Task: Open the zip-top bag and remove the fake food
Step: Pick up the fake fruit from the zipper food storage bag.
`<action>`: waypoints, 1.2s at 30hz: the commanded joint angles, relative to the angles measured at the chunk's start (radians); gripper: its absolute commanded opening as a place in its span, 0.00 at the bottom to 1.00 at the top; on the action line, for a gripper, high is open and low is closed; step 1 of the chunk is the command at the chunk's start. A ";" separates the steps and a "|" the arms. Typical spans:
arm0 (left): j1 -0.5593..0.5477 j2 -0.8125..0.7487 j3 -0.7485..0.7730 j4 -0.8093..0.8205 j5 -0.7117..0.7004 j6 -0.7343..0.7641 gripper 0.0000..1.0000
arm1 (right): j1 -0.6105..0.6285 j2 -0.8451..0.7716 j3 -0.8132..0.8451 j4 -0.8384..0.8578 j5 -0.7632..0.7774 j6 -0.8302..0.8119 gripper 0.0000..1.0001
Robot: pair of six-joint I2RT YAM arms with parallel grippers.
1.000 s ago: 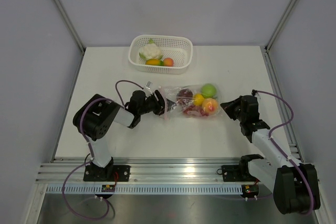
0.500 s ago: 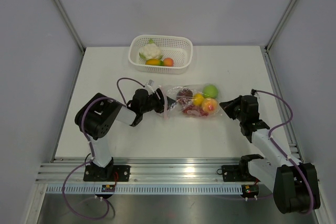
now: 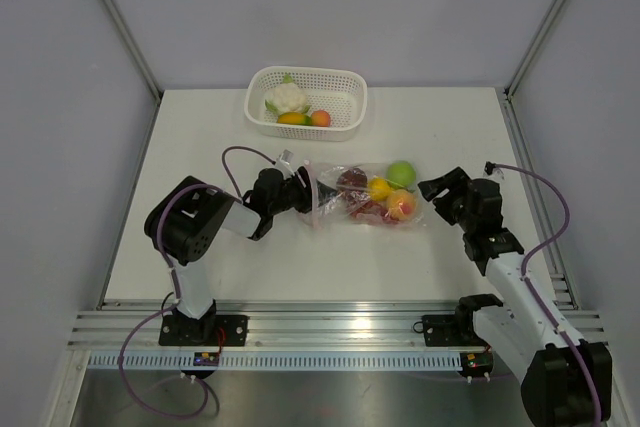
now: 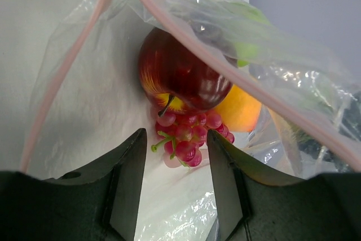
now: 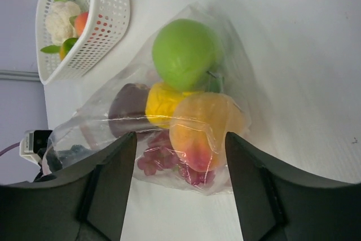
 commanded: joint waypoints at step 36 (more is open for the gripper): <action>-0.032 -0.036 -0.003 0.101 -0.068 0.000 0.66 | 0.210 0.805 0.584 0.243 -0.172 -0.091 0.74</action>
